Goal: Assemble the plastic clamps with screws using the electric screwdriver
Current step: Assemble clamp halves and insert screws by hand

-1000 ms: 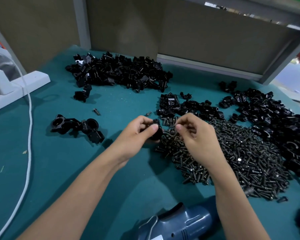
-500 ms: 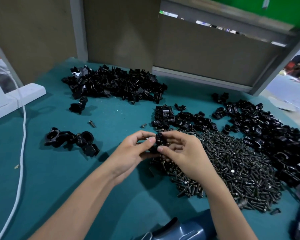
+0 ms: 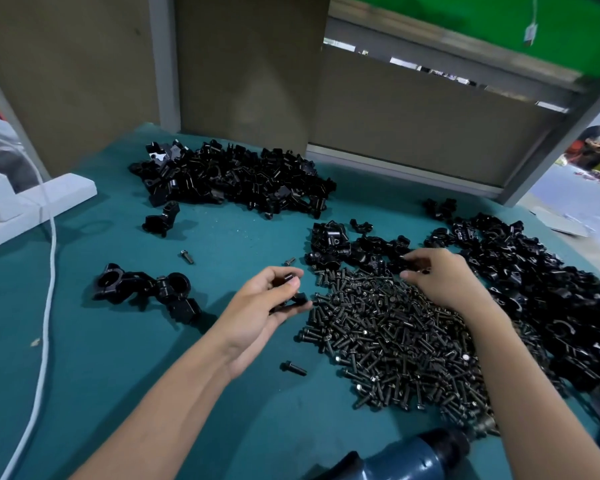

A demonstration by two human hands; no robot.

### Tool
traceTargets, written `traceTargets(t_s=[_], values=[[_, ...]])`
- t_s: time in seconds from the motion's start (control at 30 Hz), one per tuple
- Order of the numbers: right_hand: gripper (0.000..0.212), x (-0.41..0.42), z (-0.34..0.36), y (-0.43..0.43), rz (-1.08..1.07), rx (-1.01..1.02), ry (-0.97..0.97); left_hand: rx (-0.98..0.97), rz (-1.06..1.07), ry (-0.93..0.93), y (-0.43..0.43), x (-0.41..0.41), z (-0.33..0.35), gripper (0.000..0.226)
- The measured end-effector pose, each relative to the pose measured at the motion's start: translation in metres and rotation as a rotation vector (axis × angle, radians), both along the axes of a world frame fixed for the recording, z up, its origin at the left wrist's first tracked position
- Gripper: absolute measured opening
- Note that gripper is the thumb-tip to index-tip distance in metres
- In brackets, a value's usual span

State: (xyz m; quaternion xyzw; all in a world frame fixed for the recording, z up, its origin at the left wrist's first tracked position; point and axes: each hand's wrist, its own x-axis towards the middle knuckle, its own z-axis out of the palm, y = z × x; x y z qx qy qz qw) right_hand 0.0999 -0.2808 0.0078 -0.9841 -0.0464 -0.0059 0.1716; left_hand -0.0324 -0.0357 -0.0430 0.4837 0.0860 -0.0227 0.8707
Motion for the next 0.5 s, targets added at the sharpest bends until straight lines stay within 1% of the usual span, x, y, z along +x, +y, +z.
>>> traceTargets(t_s=[0.07, 0.1, 0.17, 0.27, 0.37, 0.5], values=[[0.037, 0.002, -0.002, 0.009, 0.029, -0.114, -0.015, 0.006, 0.010, 0.003, 0.001, 0.000, -0.001, 0.018], [0.036, 0.002, -0.002, 0.013, 0.042, -0.138, -0.015, 0.014, 0.011, 0.000, 0.001, 0.000, -0.002, 0.018], [0.036, 0.001, 0.000, 0.023, 0.120, -0.059, 0.022, 0.021, 0.010, -0.020, 0.002, 0.000, -0.002, 0.022], [0.035, -0.009, 0.002, 0.044, 0.332, 0.119, 0.059, 0.020, 0.041, -0.050, 0.002, 0.000, -0.003, 0.024], [0.033, -0.029, 0.002, 0.072, 0.529, 0.135, 0.090, 0.036, 0.151, -0.092, -0.001, 0.002, -0.003, 0.020], [0.030, -0.060, -0.003, 0.107, 0.793, 0.176, 0.183, 0.093, 0.350, -0.173, 0.001, 0.005, -0.003, 0.023]])
